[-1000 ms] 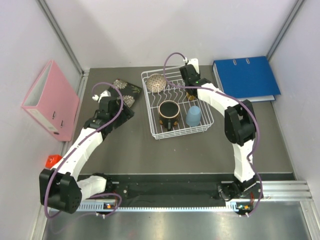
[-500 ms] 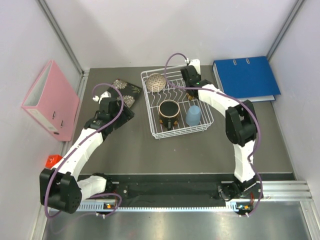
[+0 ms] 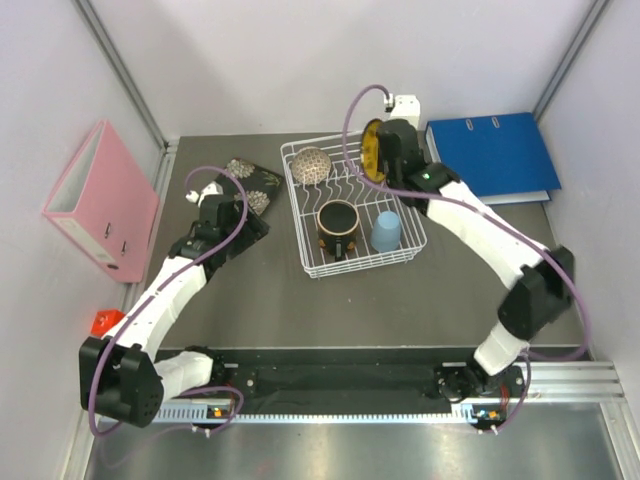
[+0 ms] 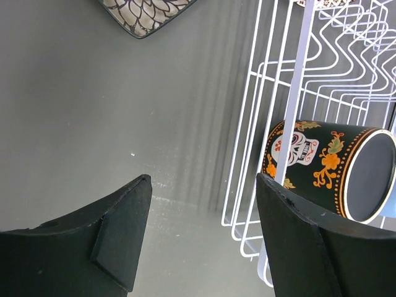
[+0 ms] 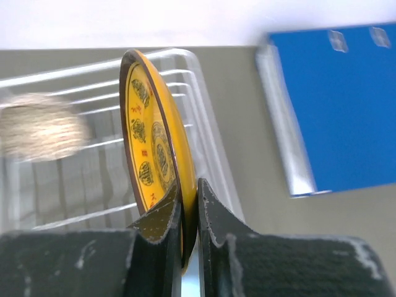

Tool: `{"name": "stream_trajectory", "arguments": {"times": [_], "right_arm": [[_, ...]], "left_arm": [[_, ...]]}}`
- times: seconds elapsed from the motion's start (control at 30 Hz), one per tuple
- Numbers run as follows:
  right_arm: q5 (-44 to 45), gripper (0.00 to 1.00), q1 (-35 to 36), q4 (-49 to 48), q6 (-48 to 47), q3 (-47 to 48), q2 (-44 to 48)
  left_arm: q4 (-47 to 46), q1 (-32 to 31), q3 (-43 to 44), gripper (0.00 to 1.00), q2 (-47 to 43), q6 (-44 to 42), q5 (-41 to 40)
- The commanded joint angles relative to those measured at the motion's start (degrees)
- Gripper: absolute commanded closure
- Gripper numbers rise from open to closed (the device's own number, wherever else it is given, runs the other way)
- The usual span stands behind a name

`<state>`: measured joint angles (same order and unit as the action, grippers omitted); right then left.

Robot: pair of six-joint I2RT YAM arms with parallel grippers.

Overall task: Unload the mixed dishes from the dish rack
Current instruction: Pick up the plate from the dish rack, then place the plate at the center of the board.

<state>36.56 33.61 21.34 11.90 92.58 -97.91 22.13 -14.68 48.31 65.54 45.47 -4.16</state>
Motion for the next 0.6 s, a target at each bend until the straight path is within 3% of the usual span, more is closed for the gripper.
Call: {"name": "stream_trajectory", "arguments": {"times": [0.0,0.23,0.3,0.33,0.5,0.57], "right_arm": [[-14.61,1.00,2.08,-7.35,8.28,-7.56,12.99],[-38.99,1.00,-1.00,-24.14,23.24,-27.51,27.23],[-42.70,1.00,-1.09,-28.28,27.36,-30.16,28.56],[-43.93,1.00,-1.00,-29.42,28.43,-32.09,29.26],[-50.34,1.00,-1.09,-37.76,35.54,-36.85,29.18],[-50.97,1.00,-1.09,-38.74,36.35,-37.99,28.57]], "left_arm": [[-2.00,-0.18,3.18,0.27,-0.15,-0.82,-0.15],[-8.58,-0.09,4.25,0.22,-3.65,1.89,6.68],[-14.02,-0.09,3.02,0.17,-5.58,3.39,8.55],[-16.57,-0.09,1.45,0.01,-6.29,5.22,12.04],[-40.18,-0.09,-5.68,0.01,-8.23,11.82,25.16],[-43.56,-0.09,-7.35,0.01,-7.71,13.85,28.58]]}}
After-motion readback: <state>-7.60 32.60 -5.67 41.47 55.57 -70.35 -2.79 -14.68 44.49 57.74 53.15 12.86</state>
